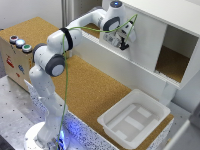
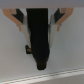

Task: Slide the door all the way to the left

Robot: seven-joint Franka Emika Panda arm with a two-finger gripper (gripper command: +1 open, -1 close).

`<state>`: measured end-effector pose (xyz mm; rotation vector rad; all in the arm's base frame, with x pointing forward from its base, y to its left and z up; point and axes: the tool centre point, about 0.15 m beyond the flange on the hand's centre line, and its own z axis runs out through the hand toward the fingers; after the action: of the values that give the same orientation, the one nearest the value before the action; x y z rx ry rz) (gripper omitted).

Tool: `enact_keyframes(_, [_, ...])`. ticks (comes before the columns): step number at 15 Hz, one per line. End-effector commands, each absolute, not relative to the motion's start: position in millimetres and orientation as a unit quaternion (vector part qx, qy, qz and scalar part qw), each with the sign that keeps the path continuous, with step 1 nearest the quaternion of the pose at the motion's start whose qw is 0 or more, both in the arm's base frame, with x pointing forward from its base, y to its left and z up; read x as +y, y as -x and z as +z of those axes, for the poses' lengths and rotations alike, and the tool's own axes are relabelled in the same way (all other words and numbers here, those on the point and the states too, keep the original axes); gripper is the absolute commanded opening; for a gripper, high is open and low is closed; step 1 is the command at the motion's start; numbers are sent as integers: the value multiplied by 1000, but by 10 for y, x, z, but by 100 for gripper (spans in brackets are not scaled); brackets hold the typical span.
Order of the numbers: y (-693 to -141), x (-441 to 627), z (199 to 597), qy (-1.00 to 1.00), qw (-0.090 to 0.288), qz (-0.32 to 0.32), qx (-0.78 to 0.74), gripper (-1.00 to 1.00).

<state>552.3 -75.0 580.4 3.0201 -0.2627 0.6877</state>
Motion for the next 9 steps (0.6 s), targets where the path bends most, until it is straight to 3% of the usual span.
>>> enact_keyframes(1, [-5527,-242,5567,-958,92,241,-129,-100])
enact_keyframes(9, [-5334,408,5582,-962,86,235,-109,-100])
